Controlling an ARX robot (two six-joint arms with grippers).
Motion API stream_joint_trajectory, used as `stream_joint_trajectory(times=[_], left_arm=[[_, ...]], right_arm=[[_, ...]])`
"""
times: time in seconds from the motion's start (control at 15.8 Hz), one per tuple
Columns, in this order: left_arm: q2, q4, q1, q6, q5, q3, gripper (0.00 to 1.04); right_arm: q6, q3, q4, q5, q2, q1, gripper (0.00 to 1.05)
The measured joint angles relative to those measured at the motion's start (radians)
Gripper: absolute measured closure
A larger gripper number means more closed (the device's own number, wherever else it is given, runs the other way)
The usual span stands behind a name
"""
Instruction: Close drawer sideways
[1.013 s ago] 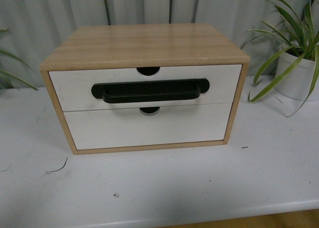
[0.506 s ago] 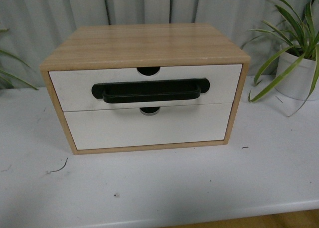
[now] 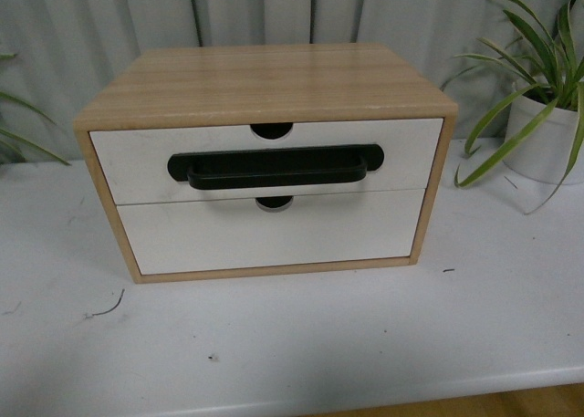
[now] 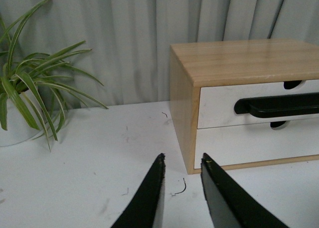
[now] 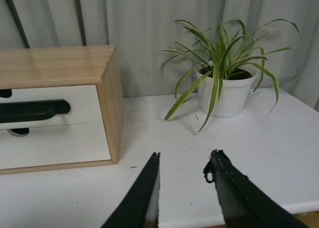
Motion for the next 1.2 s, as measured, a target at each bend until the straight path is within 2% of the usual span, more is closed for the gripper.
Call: stream_joint_trajectory(times=[0.32,0.38,0.44,1.2], left_arm=[[0.000,0.000,0.000,0.000,0.000,0.000,0.17],[0.000,0.000,0.000,0.000,0.000,0.000,0.06],[0.000,0.000,0.000,0.001,0.000,0.000,0.07],[0.000,0.000,0.000,0.000,0.000,0.000,0.07]], right_arm=[[0.000,0.000,0.000,0.000,0.000,0.000,0.13],[0.000,0.000,0.000,0.000,0.000,0.000,0.04],[0.000,0.000,0.000,0.000,0.000,0.000,0.08],[0.000,0.000,0.000,0.000,0.000,0.000,0.06]])
